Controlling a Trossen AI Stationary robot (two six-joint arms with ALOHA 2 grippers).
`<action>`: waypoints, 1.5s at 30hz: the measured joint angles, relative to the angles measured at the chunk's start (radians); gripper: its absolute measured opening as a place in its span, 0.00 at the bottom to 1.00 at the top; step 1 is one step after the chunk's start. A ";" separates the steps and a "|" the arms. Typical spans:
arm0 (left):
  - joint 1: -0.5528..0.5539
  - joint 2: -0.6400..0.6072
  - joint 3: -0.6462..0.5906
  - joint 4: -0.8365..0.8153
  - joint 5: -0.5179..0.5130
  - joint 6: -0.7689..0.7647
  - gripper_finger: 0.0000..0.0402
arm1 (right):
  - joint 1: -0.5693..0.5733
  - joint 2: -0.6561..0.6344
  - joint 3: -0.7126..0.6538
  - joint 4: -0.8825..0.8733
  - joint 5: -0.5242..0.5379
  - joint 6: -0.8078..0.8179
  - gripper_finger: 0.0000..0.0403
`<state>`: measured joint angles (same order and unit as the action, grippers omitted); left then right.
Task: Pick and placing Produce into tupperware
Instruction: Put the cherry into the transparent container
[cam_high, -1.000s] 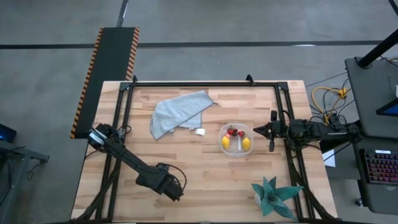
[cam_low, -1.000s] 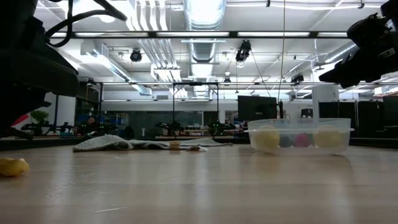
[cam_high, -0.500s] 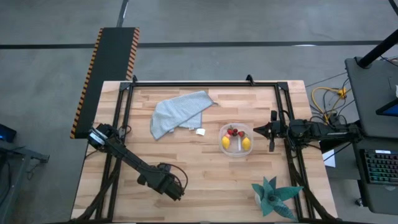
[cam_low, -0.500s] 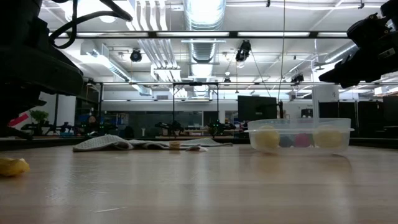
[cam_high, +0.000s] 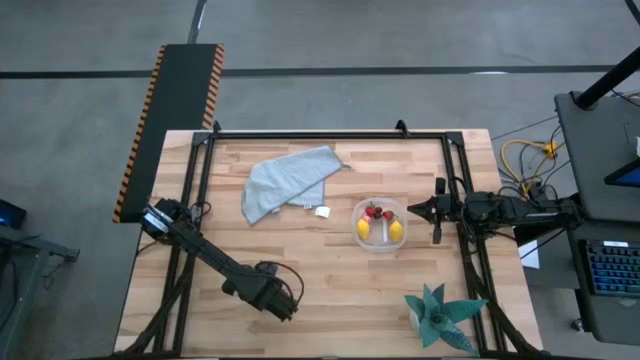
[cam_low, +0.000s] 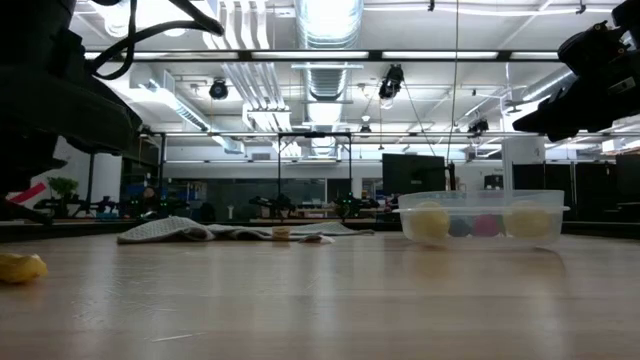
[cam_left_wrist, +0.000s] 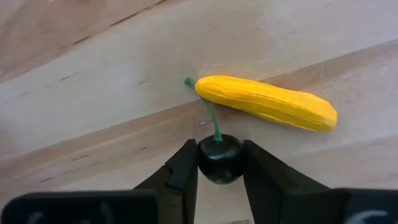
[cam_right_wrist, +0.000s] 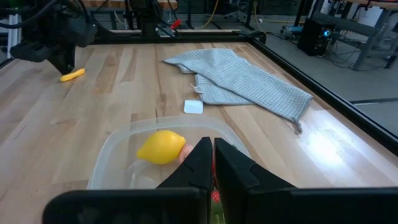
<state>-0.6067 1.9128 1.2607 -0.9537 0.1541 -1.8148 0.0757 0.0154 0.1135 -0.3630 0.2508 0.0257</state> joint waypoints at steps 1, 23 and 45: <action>0.000 -0.004 0.000 -0.001 0.005 0.009 0.20 | 0.000 0.000 0.000 0.000 0.000 0.000 0.02; 0.158 -0.095 0.014 0.004 -0.021 0.380 0.20 | 0.000 0.000 0.000 0.000 0.000 0.001 0.02; 0.594 -0.062 0.221 0.336 -0.163 1.229 0.20 | 0.000 0.000 0.000 0.000 0.004 0.000 0.02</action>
<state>-0.0128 1.8511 1.4818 -0.6172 -0.0088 -0.5860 0.0757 0.0157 0.1134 -0.3626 0.2550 0.0262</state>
